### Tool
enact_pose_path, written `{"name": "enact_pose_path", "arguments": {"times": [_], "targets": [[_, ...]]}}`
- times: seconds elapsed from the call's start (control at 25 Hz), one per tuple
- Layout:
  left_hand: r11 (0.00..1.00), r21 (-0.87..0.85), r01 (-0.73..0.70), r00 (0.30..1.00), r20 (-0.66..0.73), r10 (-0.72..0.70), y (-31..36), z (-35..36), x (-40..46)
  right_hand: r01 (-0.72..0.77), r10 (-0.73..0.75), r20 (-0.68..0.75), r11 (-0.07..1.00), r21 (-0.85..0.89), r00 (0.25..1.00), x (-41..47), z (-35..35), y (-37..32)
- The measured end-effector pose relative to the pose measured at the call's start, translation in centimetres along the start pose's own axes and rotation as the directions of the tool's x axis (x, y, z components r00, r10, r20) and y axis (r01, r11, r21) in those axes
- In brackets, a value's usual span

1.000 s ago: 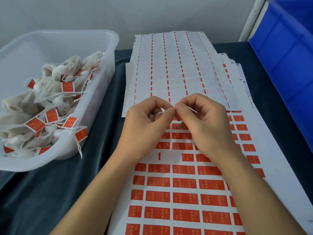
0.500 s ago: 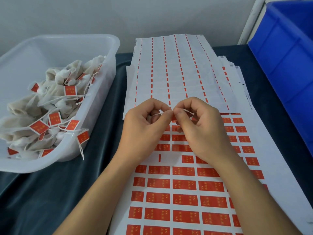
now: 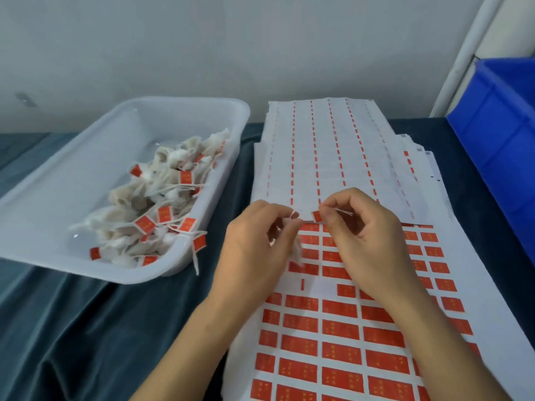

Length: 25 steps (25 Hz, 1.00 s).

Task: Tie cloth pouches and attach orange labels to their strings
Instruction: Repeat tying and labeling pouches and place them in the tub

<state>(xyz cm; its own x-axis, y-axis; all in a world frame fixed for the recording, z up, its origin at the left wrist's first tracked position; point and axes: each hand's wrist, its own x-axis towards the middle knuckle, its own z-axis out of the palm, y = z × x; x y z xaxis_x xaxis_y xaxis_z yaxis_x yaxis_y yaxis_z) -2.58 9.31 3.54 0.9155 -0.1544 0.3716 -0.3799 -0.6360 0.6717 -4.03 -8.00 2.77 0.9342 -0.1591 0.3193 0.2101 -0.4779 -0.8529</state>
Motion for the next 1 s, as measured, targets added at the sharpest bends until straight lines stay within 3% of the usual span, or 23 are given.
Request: {"name": "enact_pose_path", "arguments": {"times": [0.12, 0.24, 0.4, 0.48, 0.6, 0.68, 0.88, 1.0], "targets": [[0.996, -0.043, -0.08, 0.983, -0.167, 0.072, 1.3, -3.6, -0.5, 0.102, -0.108, 0.134, 0.993, 0.052, 0.985, 0.3, 0.4, -4.2], [0.991, 0.027, -0.135, 0.921, -0.366, 0.135, 2.1, -8.2, -0.3, 0.241, -0.275, 0.195, 0.953, 0.181, 0.941, 1.9, 2.2, -9.5], [0.992, 0.116, -0.046, 0.842, -0.529, 0.101, 0.2, -14.7, 0.4, 0.279, -0.365, 0.273, 0.909, 0.309, 0.89, 4.2, 8.1, -15.3], [0.985, 0.162, 0.066, 0.858, -0.513, 0.027, -1.7, -16.7, 0.6, 0.282, -0.353, 0.334, 0.928, 0.243, 0.874, 5.0, 11.2, -16.5], [0.94, 0.248, 0.233, 0.938, -0.314, -0.149, -3.7, -17.4, 0.6, 0.369, -0.314, 0.426, 0.928, -0.052, 0.849, 5.4, 14.2, -16.3], [0.913, 0.311, 0.265, 0.954, -0.225, -0.201, -4.1, -17.1, 0.2, 0.403, -0.303, 0.429, 0.901, -0.162, 0.851, 5.3, 14.5, -15.7], [0.782, 0.573, 0.245, 0.957, -0.271, -0.101, -2.0, -16.7, 0.5, 0.397, -0.327, 0.347, 0.906, -0.151, 0.879, 5.3, 11.5, -14.9], [0.742, 0.623, 0.246, 0.951, -0.303, -0.061, -0.7, -15.5, 1.7, 0.389, -0.336, 0.267, 0.904, -0.177, 0.903, 5.5, 7.8, -14.1]]}}
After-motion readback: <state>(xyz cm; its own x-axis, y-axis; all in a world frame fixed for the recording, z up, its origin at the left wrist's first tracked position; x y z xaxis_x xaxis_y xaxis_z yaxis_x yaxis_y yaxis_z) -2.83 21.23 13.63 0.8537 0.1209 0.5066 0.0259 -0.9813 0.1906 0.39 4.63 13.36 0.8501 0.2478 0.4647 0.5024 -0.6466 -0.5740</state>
